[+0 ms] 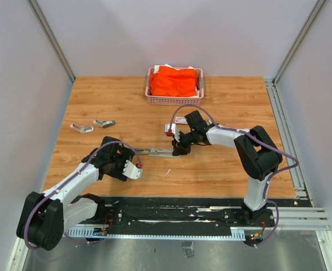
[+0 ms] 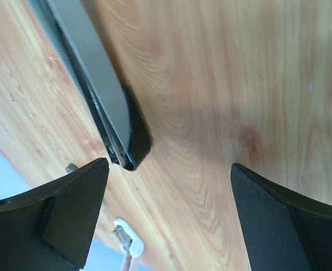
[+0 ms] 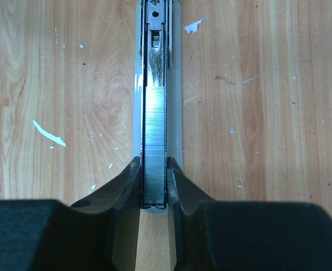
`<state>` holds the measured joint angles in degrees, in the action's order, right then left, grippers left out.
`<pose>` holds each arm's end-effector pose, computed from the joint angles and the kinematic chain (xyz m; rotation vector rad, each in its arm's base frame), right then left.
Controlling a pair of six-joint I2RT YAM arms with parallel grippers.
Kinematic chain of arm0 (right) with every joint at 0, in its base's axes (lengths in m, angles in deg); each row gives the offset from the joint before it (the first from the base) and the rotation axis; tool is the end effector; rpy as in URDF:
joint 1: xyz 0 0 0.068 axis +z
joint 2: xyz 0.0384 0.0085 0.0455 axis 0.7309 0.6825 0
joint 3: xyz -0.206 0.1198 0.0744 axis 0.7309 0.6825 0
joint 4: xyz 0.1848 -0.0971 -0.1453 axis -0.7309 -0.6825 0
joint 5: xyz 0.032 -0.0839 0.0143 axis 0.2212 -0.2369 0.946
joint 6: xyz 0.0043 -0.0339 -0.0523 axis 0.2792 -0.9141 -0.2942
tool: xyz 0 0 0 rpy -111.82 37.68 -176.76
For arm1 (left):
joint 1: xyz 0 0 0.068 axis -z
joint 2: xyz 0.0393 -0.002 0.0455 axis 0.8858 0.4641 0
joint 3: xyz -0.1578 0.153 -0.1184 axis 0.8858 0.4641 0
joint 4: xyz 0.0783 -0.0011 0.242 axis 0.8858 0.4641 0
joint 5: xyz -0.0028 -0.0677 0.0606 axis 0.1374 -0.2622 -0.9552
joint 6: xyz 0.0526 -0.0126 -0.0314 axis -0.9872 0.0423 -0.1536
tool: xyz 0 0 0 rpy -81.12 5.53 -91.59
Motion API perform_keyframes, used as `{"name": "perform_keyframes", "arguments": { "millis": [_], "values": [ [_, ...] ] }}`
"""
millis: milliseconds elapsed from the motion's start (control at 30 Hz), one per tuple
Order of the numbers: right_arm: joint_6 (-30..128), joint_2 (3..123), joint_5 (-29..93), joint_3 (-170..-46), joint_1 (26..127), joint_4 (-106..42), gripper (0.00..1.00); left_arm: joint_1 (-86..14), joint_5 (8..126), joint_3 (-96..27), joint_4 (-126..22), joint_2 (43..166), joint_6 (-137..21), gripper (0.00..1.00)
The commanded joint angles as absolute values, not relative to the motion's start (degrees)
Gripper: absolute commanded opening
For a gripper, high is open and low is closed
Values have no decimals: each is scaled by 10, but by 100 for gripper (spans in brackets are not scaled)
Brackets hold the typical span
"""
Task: Unload the staples from the stapler
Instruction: Unload the staple at the center of the board.
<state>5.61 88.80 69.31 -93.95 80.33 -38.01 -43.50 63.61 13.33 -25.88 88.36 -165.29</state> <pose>0.2871 0.2290 0.1313 -1.5884 1.7047 0.9219 0.1770 -0.0646 0.1296 2.2351 1.3982 0.3729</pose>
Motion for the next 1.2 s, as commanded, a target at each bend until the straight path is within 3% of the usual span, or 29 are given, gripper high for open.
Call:
{"name": "perform_keyframes", "arguments": {
  "millis": [0, 233, 500, 667, 800, 1167],
  "values": [
    [58, 890, 675, -946, 808, -392, 12, -433, 753, 89, -240, 897, -1522, 94],
    [60, 888, 690, -948, 809, -394, 12, -417, 843, 75, -296, 912, -1438, 93],
    [70, 897, 697, -953, 808, -397, 13, -355, 753, 104, -441, 982, -1374, 88],
    [72, 896, 703, -954, 809, -399, 14, -345, 699, 94, -492, 1031, -1338, 73],
    [76, 901, 714, -959, 809, -402, 15, -337, 676, 90, -514, 1058, -1324, 67],
    [104, 931, 740, -990, 802, -433, 15, -313, 647, 123, -559, 1064, -1334, 65]
  ]
}}
